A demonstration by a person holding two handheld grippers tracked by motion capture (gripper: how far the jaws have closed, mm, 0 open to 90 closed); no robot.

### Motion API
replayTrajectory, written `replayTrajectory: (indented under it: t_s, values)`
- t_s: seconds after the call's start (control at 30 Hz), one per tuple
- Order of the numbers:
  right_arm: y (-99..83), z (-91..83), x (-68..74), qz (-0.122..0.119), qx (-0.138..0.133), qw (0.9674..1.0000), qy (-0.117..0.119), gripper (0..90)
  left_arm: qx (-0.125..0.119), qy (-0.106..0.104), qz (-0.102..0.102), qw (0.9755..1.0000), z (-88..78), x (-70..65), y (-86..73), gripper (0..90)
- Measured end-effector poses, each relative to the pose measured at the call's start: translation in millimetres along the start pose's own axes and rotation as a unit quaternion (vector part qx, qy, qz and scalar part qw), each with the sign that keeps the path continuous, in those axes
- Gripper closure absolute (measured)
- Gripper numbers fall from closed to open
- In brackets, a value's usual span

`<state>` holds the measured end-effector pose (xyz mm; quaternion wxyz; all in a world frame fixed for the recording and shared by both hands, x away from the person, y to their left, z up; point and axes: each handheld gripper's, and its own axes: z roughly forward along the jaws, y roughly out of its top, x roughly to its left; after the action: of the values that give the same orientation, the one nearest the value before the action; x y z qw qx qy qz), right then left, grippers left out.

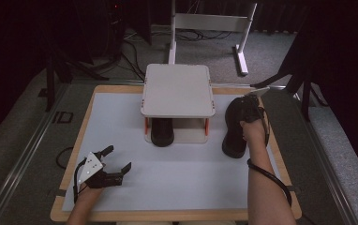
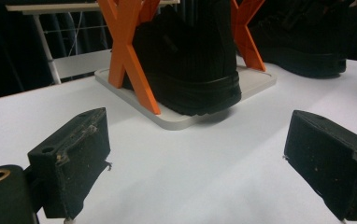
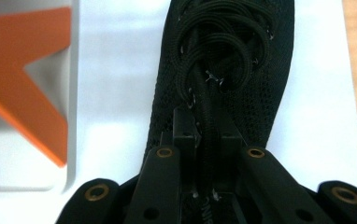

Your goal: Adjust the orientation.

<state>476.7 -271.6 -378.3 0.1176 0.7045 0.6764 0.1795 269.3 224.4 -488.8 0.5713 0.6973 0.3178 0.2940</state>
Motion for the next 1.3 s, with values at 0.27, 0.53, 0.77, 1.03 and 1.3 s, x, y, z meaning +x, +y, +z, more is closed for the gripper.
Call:
replayTrajectory:
  t_s: [0.27,0.53,0.77,1.03,1.3]
  values:
    - [5.2,-14.6,8.6,-0.149,0.025,0.9883,-0.018,84.4,0.0,0.0,0.002,1.0,0.0,-0.5,0.0,7.5]
    - [-4.5,-30.0,8.0,-0.255,0.04,0.966,0.009,84.3,0.0,-0.002,0.004,1.0,0.1,-0.5,0.1,7.5]
    - [-16.3,-21.0,9.7,-0.305,0.057,0.9505,0.014,84.2,0.0,-0.003,0.003,1.0,0.0,-0.4,0.0,7.5]
    - [-24.1,-12.7,9.0,-0.309,0.054,0.9494,0.013,84.0,-0.001,-0.002,0.007,1.0,-0.2,-0.9,-0.3,7.5]
    - [-25.5,-16.0,8.3,-0.294,0.043,0.9547,0.015,73.1,-0.004,-0.001,0.005,1.0,-0.6,-0.9,-0.6,7.5]
